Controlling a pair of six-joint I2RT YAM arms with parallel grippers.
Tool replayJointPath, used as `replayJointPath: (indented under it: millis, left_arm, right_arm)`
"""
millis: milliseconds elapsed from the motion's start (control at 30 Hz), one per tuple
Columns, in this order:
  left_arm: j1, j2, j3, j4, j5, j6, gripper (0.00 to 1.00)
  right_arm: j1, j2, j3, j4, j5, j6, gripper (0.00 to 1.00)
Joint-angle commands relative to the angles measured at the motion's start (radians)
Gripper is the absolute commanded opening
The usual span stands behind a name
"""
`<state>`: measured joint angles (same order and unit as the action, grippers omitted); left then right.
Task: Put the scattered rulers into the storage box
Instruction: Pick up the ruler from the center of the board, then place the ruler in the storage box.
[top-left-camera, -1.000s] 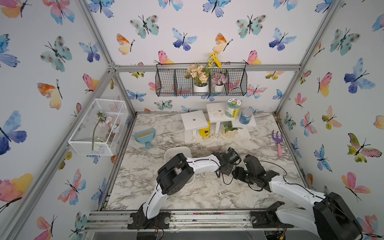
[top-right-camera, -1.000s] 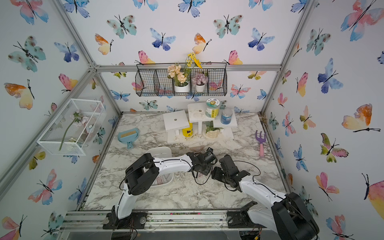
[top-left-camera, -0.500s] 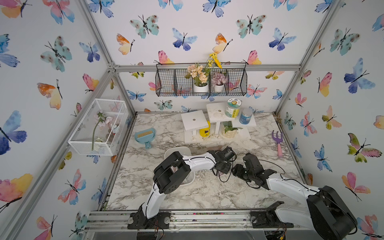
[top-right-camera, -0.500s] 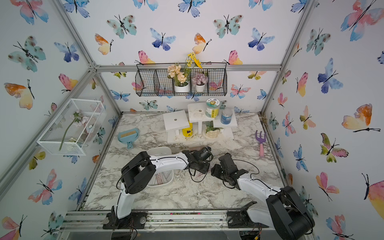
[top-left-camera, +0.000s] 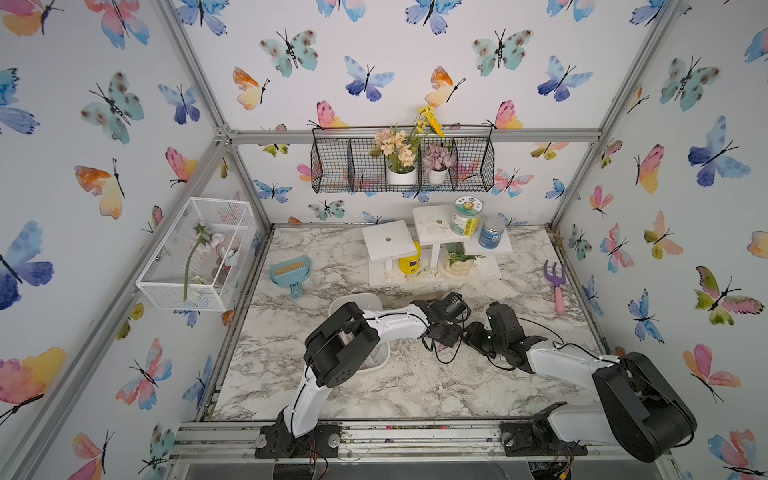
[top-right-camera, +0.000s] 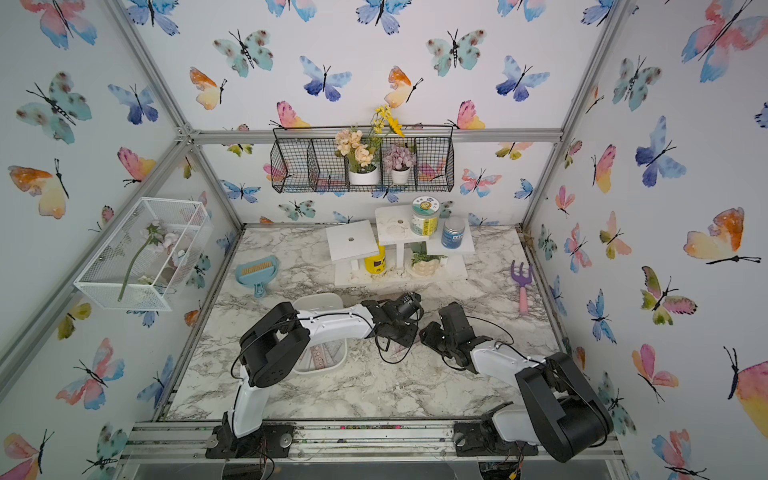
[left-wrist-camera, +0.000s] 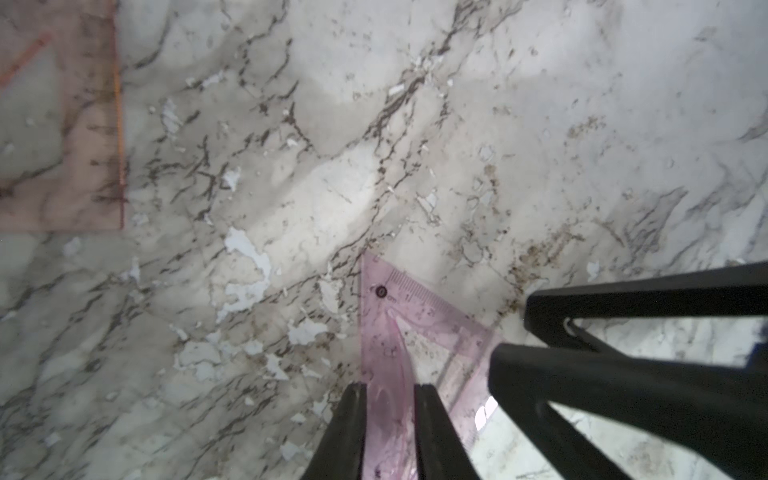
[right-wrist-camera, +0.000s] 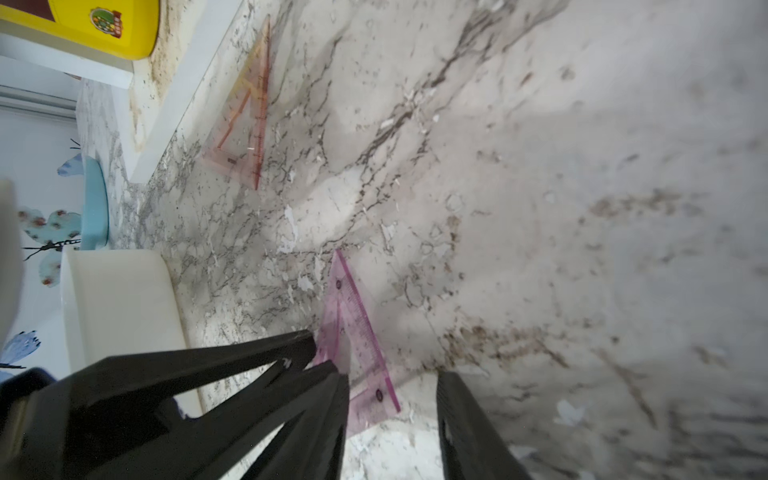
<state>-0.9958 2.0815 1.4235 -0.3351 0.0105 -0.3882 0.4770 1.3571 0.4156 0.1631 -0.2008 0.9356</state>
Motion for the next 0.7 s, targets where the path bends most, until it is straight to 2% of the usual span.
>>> replayJointPath:
  millis: [0,133,400,467,533,600,667]
  left_arm:
    - [0.009,0.012,-0.042,-0.114,0.039,0.007,0.23]
    - [0.009,0.008,-0.046,-0.113,0.041,0.007,0.23]
    - [0.011,-0.007,-0.043,-0.114,0.028,0.002,0.24]
    - [0.011,-0.024,-0.034,-0.126,0.007,-0.002,0.34]
    - [0.011,-0.063,-0.020,-0.139,-0.018,-0.006,0.51]
    - [0.011,-0.120,-0.001,-0.152,-0.031,-0.004,0.57]
    - [0.011,-0.167,0.035,-0.185,-0.044,0.001,0.58]
  right_arm:
    - [-0.004,0.030,-0.015,0.057,-0.065,0.020,0.36]
    - [-0.004,0.051,-0.011,0.082,-0.090,0.029,0.31]
    - [-0.005,0.023,0.007,0.056,-0.076,0.029,0.11]
    - [-0.005,0.007,0.013,0.045,-0.071,0.029,0.04]
    - [-0.006,-0.012,0.025,0.023,-0.062,0.025,0.02]
    - [-0.006,-0.031,0.042,-0.005,-0.053,0.015,0.02]
    - [-0.006,-0.047,0.067,-0.049,-0.045,-0.004,0.02]
